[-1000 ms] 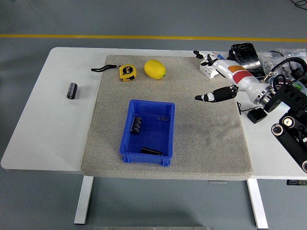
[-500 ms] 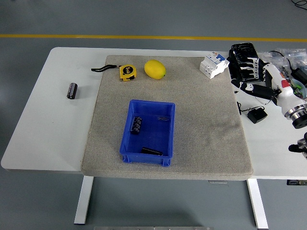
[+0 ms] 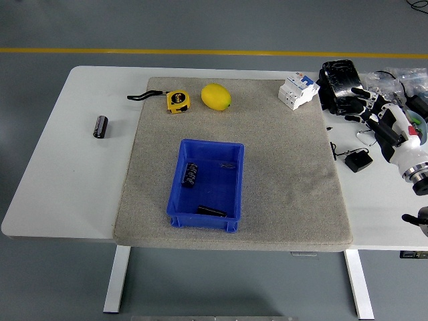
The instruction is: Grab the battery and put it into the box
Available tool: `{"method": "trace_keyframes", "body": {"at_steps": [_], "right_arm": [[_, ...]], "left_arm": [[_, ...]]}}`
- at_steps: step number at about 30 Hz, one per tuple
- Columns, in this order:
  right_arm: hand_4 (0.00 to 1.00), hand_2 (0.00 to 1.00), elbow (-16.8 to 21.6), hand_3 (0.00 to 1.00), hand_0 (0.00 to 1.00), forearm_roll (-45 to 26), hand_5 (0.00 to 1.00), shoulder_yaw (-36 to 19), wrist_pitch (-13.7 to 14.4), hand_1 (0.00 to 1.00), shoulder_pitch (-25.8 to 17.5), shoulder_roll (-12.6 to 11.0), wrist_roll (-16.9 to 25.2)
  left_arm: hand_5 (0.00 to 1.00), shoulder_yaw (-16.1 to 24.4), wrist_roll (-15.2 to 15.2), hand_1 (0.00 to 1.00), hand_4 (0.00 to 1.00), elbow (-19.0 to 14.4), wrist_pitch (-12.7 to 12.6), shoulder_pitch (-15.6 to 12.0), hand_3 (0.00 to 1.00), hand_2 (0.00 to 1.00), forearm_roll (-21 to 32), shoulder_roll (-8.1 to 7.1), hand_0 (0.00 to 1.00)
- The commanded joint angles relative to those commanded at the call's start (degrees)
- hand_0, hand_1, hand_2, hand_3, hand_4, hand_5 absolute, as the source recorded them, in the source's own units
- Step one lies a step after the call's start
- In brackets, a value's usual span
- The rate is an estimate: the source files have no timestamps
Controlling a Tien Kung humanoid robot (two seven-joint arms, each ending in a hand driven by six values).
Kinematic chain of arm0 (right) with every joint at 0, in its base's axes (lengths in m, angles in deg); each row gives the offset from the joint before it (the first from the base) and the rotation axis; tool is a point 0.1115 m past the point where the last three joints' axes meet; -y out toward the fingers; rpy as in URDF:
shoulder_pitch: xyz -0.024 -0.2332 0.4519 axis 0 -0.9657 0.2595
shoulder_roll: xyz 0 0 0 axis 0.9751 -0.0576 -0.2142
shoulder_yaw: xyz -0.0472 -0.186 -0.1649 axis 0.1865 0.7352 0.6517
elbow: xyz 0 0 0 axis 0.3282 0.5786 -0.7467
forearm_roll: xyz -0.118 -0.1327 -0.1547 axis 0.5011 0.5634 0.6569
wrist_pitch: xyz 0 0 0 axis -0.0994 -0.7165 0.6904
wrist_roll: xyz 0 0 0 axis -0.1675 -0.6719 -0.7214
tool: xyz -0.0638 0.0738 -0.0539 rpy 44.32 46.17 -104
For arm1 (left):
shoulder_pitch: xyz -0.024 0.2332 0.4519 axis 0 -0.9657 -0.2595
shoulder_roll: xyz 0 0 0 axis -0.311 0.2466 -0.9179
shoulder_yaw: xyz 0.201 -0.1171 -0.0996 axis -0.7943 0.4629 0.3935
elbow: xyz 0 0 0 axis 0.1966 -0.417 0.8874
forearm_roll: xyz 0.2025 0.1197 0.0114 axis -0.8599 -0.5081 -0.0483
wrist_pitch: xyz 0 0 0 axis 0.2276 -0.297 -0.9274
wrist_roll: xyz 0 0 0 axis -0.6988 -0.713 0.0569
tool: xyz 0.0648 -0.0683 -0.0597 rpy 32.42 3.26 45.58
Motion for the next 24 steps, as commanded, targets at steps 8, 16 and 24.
{"method": "trace_keyframes", "body": {"at_steps": [8, 16, 24], "right_arm": [[0.998, 0.758, 0.06, 0.783, 0.691, -2.82, 0.692, -1.23, 0.0, 0.69, -1.02, 0.36, -0.85], [0.998, 0.757, 0.03, 0.778, 0.69, -5.0, 0.701, -0.94, 0.11, 0.687, -1.37, 0.31, -1.17], [0.998, 0.756, 0.06, 0.778, 0.69, -6.32, 0.711, -0.4, 0.06, 0.687, -1.37, 0.32, -1.19]], "left_arm": [[0.889, -0.01, -0.16, 0.633, 0.743, -0.03, 0.01, -0.03, 0.799, 0.752, -0.04, 0.08, 0.67], [0.888, 0.01, -0.2, 0.633, 0.741, -0.04, -0.03, 0.02, 0.799, 0.753, 0.01, 0.12, 0.67], [0.889, 0.66, -0.28, 0.634, 0.74, -0.02, -0.13, -0.03, 0.799, 0.753, -0.54, 0.18, 0.67]]}}
